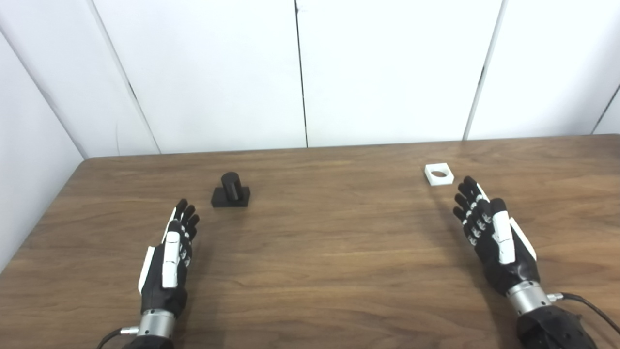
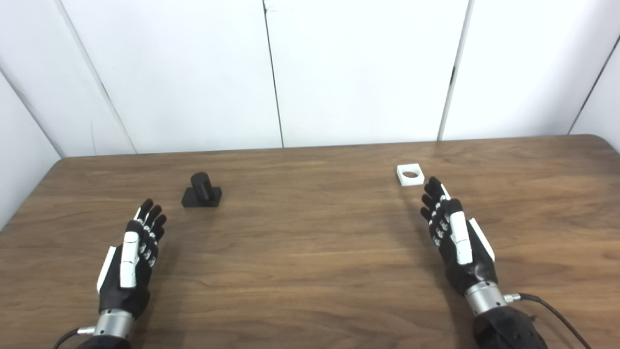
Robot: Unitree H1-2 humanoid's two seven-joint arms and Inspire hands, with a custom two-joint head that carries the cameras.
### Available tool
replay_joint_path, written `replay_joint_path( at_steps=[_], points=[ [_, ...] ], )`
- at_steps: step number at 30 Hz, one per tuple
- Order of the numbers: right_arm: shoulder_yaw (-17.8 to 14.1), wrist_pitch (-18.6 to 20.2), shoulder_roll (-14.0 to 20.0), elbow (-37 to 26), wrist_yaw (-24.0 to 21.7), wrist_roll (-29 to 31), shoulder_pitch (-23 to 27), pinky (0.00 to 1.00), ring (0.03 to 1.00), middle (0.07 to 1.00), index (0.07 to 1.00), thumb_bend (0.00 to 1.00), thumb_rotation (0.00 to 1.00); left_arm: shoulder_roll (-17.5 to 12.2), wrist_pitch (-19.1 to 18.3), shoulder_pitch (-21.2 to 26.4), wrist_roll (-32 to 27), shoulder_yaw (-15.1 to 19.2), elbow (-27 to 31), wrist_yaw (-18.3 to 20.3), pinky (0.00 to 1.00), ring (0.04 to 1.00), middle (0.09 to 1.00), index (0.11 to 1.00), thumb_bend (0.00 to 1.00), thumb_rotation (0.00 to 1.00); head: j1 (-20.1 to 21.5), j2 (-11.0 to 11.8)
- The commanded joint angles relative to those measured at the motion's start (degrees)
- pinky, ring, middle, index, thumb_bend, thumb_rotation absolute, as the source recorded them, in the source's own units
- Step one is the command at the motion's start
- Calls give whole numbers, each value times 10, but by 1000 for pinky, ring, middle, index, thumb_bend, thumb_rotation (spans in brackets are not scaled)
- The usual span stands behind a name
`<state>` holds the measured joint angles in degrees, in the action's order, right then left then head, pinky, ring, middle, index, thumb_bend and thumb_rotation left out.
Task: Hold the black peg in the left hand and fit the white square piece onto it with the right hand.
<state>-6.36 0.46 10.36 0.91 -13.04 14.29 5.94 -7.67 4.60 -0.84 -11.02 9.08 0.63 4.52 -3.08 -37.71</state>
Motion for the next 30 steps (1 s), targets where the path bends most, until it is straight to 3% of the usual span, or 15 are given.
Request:
replay_joint_path(
  at_steps=[1, 12, 30],
  points=[
    [0, -10, -9, 13, -3, 11, -13, 1000, 1000, 1000, 992, 648, 1000, 6, 1, -10, 5, -5, -6, -2, 1000, 981, 993, 1000, 581, 997, 1, -2],
    [1, -16, -11, 20, -4, 14, -9, 1000, 1000, 1000, 993, 660, 1000, 5, 1, -9, 8, -2, -8, -6, 1000, 977, 985, 988, 615, 980, 3, 0],
    [6, -13, -9, 19, -4, 8, -8, 1000, 1000, 1000, 996, 642, 1000, 5, -11, -8, 7, -2, 4, -7, 1000, 969, 978, 987, 580, 972, 1, 0]
  ],
)
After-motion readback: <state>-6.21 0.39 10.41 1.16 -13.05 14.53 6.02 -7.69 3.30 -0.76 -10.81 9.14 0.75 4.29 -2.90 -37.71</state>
